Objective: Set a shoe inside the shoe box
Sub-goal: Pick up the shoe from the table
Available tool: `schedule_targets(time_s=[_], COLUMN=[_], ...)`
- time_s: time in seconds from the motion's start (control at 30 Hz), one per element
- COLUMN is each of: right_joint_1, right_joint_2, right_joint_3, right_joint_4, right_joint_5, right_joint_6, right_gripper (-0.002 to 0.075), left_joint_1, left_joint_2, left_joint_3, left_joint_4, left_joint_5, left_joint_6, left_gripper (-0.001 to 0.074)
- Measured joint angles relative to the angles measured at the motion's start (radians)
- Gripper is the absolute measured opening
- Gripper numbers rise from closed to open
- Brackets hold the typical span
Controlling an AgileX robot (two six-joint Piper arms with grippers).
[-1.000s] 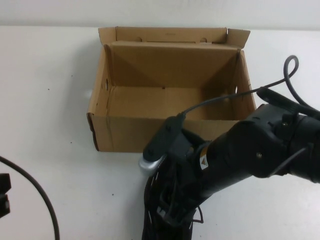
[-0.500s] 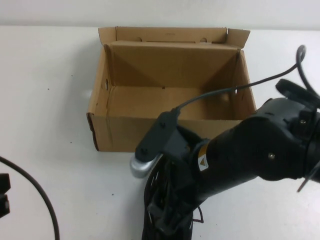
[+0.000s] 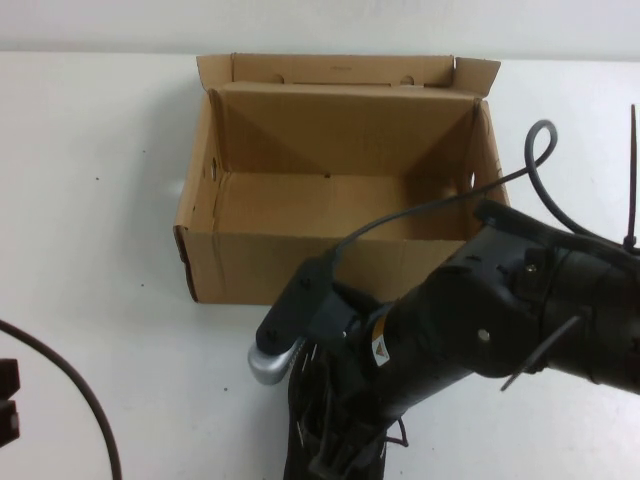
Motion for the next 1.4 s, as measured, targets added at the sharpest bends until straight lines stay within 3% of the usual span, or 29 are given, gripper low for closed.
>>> schedule_targets(time_s=[0.27,0.43,1.4], right_joint_1=[0.002,0.002,0.002], right_joint_2=[-0.025,-0.050,-0.053], right_joint_3=[0.000,-0.009,-0.046], right_joint_4=[-0.227,-0.284,-0.187], right_joint_5=[0.055,0.062,0.040], right_joint_6=[0.189,0.219,0.233], right_gripper=[0.0449,0.0449,0.0449], left_joint_1=[0.000,0.000,0.000], left_joint_2=[0.000,0.000,0.000], left_joint_3=[0.000,0.000,0.000], left_joint_4=[0.000,0.000,0.000], left_joint_5=[0.006,0.006,0.006], left_joint_6=[0.000,0.000,0.015], left_gripper=[-0.0002,-0.0002,-0.0003])
